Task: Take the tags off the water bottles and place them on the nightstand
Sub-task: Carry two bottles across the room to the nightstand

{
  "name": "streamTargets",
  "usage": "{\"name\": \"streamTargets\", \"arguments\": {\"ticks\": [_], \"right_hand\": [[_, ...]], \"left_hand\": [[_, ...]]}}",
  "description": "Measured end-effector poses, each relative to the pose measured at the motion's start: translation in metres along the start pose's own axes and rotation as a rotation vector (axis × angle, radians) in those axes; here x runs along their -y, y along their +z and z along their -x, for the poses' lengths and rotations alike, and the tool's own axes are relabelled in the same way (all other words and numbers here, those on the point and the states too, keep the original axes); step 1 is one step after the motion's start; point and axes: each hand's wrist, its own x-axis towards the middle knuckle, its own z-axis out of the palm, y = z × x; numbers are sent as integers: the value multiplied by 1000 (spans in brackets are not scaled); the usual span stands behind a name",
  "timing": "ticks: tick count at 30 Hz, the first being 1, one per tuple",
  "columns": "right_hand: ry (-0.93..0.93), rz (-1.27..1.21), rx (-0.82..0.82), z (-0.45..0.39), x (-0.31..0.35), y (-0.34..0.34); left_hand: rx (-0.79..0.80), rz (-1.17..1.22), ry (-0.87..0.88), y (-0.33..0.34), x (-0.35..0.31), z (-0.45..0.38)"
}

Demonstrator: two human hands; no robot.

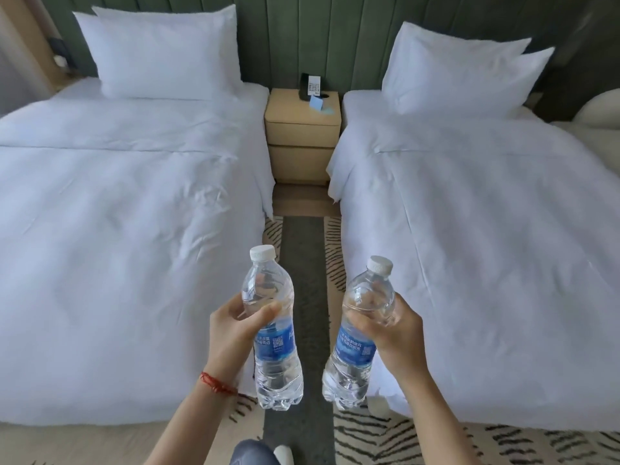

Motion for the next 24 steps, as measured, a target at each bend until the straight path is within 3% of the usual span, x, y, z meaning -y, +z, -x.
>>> {"name": "streamTargets", "arguments": {"ticks": [11, 24], "right_hand": [[-2, 45, -24, -122, 10, 45], [-129, 109, 72, -355, 24, 55]], "left_hand": [[27, 5, -13, 9, -7, -138], [-62, -34, 5, 91, -17, -339]]}}
